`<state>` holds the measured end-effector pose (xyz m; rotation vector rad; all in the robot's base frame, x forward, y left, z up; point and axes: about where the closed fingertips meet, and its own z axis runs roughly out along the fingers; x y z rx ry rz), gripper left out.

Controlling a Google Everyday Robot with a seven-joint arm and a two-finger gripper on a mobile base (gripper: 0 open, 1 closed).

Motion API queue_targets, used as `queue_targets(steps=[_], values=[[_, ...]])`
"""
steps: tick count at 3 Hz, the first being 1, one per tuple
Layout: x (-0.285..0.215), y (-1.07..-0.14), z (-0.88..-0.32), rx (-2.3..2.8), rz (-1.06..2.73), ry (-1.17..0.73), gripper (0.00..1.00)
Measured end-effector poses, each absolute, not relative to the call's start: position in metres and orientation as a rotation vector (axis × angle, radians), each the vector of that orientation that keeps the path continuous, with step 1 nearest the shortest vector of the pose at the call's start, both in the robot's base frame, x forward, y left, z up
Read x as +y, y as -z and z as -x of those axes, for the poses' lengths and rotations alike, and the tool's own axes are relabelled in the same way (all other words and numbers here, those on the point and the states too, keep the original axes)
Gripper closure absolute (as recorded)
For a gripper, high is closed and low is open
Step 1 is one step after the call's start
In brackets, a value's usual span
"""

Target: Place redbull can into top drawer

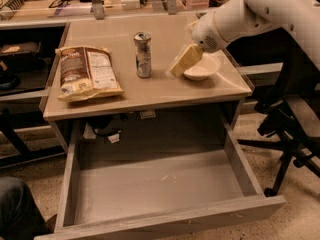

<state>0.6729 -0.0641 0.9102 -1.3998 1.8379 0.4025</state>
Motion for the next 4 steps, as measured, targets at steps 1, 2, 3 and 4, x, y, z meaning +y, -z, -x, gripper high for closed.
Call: queue_targets(steps=[1,2,3,4], values=[[-0.035,-0.907,-0.703,1.786,1.414,-0.439,0.00],[-0.005,-0.903,-0.724,1.746,1.448,-0.478,0.00],[0.017,-0.898,-0.735,1.724,1.477,-0.516,0.00],[0.020,-0.897,-0.737,1.717,1.478,-0.523,0.00]])
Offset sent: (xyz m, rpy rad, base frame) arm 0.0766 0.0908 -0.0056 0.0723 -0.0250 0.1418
